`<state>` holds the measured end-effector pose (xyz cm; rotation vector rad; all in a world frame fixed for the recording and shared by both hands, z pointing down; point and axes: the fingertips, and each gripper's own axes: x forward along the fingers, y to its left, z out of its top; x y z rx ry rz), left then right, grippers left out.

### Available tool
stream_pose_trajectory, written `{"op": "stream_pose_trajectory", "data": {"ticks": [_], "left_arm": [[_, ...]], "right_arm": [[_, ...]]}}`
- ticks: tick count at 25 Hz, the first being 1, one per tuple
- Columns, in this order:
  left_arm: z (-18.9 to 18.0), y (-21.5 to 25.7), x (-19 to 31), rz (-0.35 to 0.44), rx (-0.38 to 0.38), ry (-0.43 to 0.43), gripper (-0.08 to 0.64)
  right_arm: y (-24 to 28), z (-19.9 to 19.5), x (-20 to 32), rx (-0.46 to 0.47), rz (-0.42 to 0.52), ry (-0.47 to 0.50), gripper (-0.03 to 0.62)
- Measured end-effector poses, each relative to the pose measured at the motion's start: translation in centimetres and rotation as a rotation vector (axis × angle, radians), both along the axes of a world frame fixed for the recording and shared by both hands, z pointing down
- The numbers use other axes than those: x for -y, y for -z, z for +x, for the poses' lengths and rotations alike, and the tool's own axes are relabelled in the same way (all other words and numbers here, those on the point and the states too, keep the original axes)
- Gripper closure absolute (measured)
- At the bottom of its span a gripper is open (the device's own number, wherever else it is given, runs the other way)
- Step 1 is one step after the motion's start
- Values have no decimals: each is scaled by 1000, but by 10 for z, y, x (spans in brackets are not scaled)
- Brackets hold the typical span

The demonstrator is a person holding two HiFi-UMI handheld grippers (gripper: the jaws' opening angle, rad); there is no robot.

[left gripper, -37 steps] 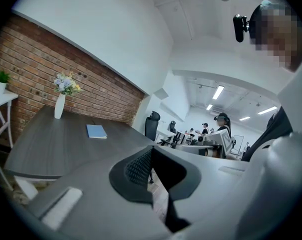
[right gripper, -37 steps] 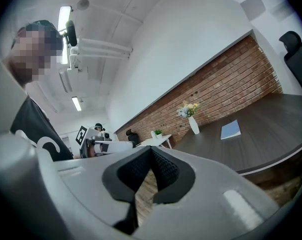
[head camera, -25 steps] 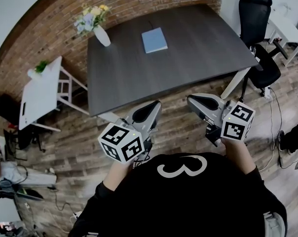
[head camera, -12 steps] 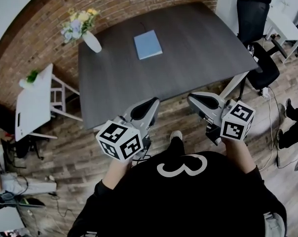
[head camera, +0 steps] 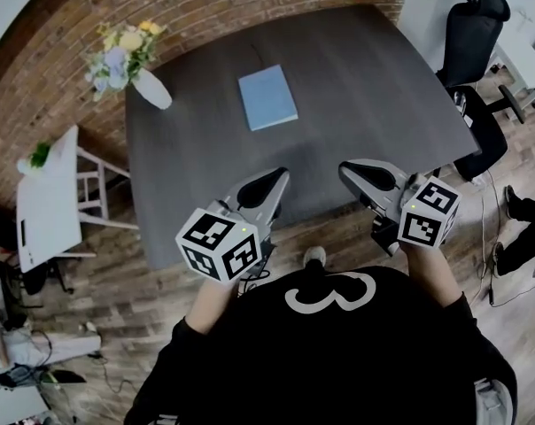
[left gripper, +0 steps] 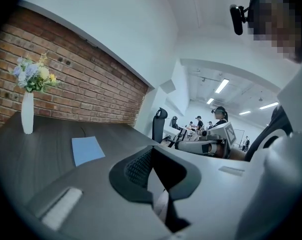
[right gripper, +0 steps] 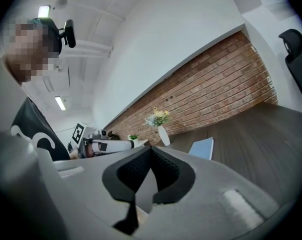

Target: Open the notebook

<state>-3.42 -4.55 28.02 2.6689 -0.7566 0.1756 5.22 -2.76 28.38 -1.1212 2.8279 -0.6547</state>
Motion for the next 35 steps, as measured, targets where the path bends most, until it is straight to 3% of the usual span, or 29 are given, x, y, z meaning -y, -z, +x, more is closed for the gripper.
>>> {"op": "stream_pose_trajectory", "data": {"ticks": [10,18,22,25,31,35], "left_arm": [[9,-16,74,3,9,-28,548],[23,-49,108,-24,60,-26,551],[32,-64,123,7,137,6,552],[39,-75,135,31,189,33,497],[53,-112,169,21,316,42,461],[65,-136,184,-33,354,28,427]], "right_arm": [[-12,12,68,-75,-11,-26,591],[-42,18,97,-43,-72,-19,591],[-55,29,112,-21,-93,-22,591],[-64,39,123,-12,-109,-25,591],[-85,59,150,7,-155,-48,591],[-101,72,166,-1,-189,-55,591]]}}
